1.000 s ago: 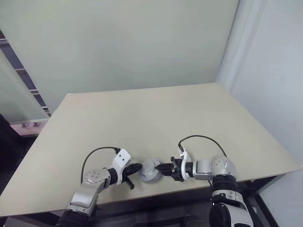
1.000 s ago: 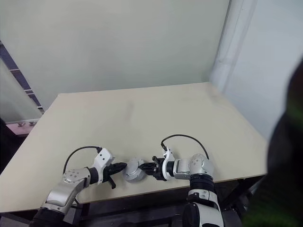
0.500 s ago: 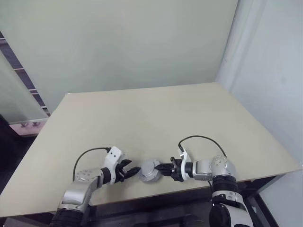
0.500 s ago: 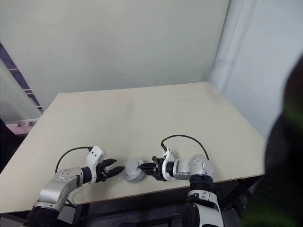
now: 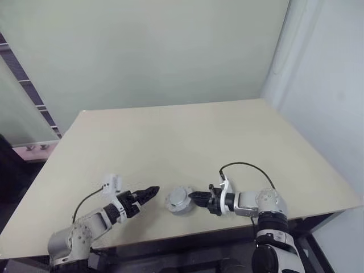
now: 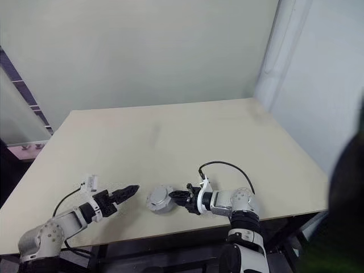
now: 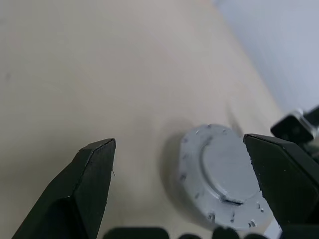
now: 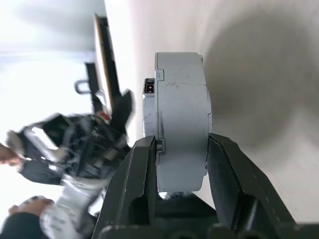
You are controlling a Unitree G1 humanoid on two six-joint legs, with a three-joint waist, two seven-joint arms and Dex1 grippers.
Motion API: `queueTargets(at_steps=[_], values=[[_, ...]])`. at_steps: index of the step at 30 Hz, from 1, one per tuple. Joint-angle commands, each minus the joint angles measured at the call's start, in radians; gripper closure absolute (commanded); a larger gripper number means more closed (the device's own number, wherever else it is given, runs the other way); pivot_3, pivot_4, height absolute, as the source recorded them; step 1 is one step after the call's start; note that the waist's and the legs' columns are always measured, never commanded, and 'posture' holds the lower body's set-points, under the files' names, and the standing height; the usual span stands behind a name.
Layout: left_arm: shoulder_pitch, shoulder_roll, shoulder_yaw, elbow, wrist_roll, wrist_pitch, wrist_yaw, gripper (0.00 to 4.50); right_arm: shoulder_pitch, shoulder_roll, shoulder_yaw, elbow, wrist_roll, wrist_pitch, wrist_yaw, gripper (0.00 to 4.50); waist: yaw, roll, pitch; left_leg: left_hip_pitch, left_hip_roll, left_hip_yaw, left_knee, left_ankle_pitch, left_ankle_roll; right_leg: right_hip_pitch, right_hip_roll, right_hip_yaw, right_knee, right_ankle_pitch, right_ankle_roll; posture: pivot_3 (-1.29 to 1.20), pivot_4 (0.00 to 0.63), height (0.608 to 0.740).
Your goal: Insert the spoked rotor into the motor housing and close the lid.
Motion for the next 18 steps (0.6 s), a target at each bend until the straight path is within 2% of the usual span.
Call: queueTargets(at_steps=[1, 10, 18], values=[[0.003, -0.034, 0.075, -0.035, -0.091, 0.016, 0.065, 0.00, -0.033, 0.099, -0.024, -0.046, 0.088, 0.001, -0.001, 3.29, 0.000, 0.000, 0.000, 0.000, 0.000, 0.000, 0.000, 0.000, 0.000, 0.000, 0.000, 0.000, -0.001, 0.000, 0.000, 0.00, 0.000, 0.740], [-0.001, -0.187, 0.123, -0.058, -0.285, 0.013, 0.191, 0.00, -0.070, 0.131, -0.049, -0.053, 0.180, -0.014, -0.053, 3.29, 0.003, -0.001, 0.000, -0.004, -0.001, 0.000, 0.000, 0.000, 0.000, 0.000, 0.000, 0.001, -0.005, 0.000, 0.000, 0.00, 0.000, 0.740], [0.014, -0.252, 0.050, -0.055, -0.336, 0.010, 0.225, 0.00, -0.090, 0.161, -0.030, -0.080, 0.271, -0.020, -0.118, 3.29, 0.002, -0.001, 0.000, -0.004, -0.001, 0.000, 0.000, 0.000, 0.000, 0.000, 0.000, 0.001, -0.005, 0.000, 0.000, 0.00, 0.000, 0.740]])
